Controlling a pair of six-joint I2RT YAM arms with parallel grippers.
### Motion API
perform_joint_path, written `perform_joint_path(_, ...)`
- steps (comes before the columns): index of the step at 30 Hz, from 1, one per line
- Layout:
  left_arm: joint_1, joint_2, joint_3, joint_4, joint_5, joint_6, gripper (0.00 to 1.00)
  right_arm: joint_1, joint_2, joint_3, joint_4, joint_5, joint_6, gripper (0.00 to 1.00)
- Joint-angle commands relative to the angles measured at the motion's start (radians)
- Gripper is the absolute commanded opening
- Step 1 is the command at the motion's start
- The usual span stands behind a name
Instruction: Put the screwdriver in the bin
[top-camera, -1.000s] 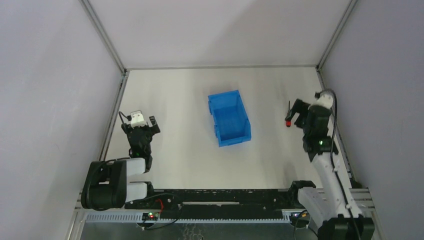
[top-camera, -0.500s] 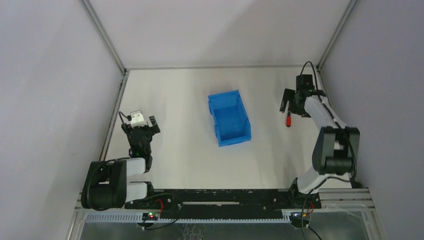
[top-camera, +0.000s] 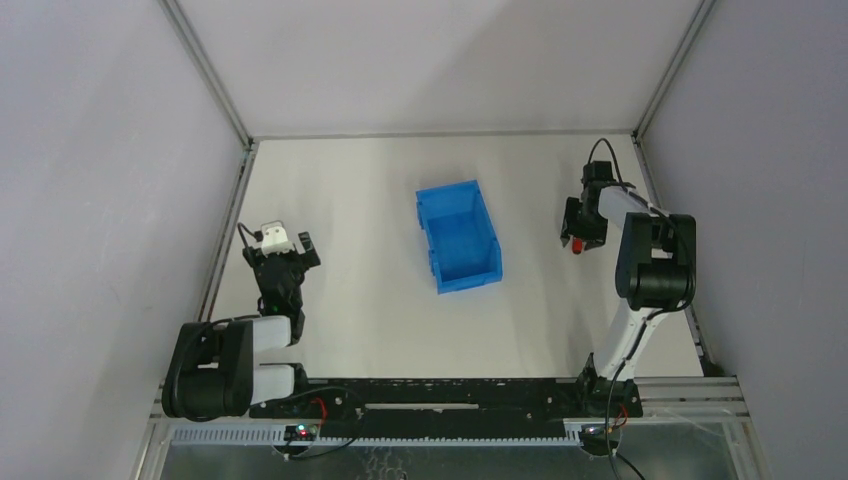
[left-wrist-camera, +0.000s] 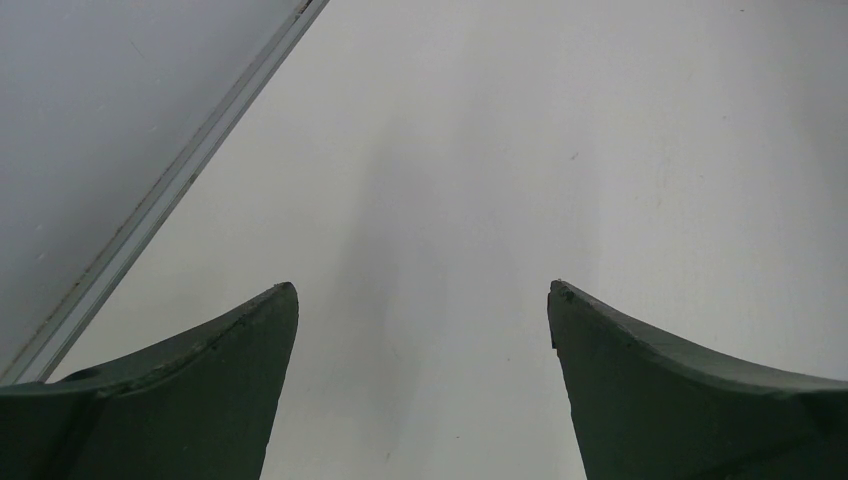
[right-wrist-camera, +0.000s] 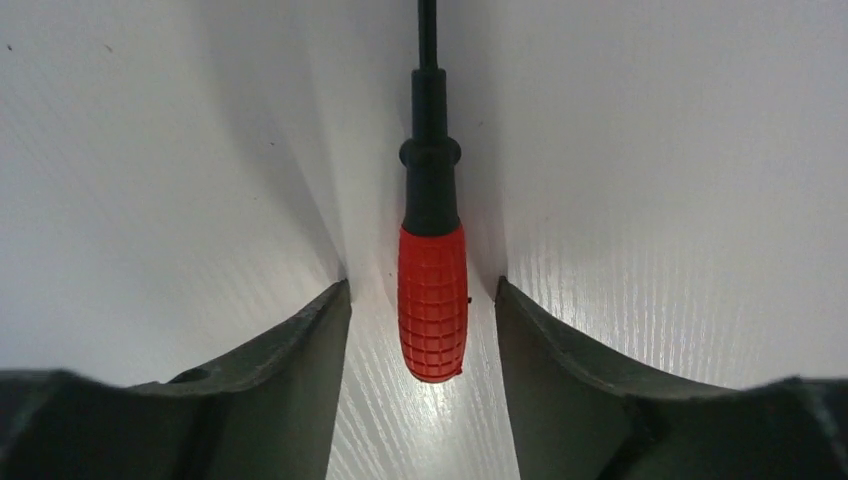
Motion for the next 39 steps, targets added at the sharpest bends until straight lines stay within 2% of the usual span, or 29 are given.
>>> perform_joint_path(1, 0.005, -0.015, 0.047, 0.067, 0.016, 0.018, 1.00, -0.005, 0.038, 0.021, 0.040, 0.009, -0.009, 0.52)
perform_joint_path(5, 0.005, -0.016, 0.045, 0.067, 0.017, 0.018, 1.00, -0.005, 0.018, 0.023, 0.041, 0.014, -0.010, 0.18)
perform_joint_path(9, 0.005, -0.015, 0.045, 0.068, 0.016, 0.018, 1.00, -0.005, -0.045, 0.034, 0.013, 0.010, -0.010, 0.09)
perform_joint_path(17, 0.005, -0.016, 0.046, 0.068, 0.017, 0.018, 1.00, 0.001, -0.248, 0.085, -0.135, -0.020, -0.039, 0.06)
perform_joint_path(21, 0.004, -0.016, 0.046, 0.068, 0.017, 0.018, 1.00, 0.043, -0.328, 0.141, -0.240, -0.006, -0.036, 0.06)
perform_joint_path(28, 0.005, -0.016, 0.047, 0.068, 0.017, 0.018, 1.00, 0.226, -0.435, 0.269, -0.355, -0.034, 0.030, 0.08)
perform_joint_path(30, 0.005, -0.016, 0.047, 0.067, 0.016, 0.018, 1.00, 0.286, -0.443, 0.296, -0.360, -0.084, 0.036, 0.09)
perform_joint_path(35, 0.005, -0.016, 0.046, 0.067, 0.017, 0.018, 1.00, 0.441, -0.431, 0.344, -0.308, -0.210, 0.062, 0.09)
perform_joint_path(39, 0.005, -0.016, 0.046, 0.068, 0.017, 0.018, 1.00, 0.581, -0.381, 0.358, -0.246, -0.221, 0.055, 0.09)
